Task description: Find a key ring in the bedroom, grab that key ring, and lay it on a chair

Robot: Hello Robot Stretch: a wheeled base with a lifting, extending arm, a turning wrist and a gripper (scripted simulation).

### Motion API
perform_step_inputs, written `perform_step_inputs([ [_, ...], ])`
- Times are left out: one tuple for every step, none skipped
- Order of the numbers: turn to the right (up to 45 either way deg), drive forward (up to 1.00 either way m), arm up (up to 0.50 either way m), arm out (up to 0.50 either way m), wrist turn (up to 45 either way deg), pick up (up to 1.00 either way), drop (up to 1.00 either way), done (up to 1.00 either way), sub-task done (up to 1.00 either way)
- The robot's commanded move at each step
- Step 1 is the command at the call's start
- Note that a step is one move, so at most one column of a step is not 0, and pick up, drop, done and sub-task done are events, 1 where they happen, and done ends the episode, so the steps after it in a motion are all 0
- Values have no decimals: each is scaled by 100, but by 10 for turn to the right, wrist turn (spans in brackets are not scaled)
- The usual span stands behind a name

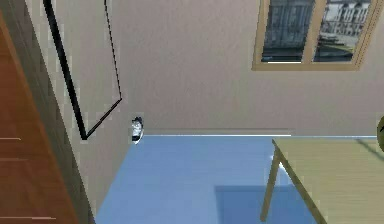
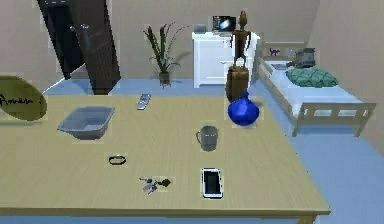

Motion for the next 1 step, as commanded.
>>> perform_step_inputs([
  [-60, 0, 0, 0, 0, 0, 0, 0, 0],
])
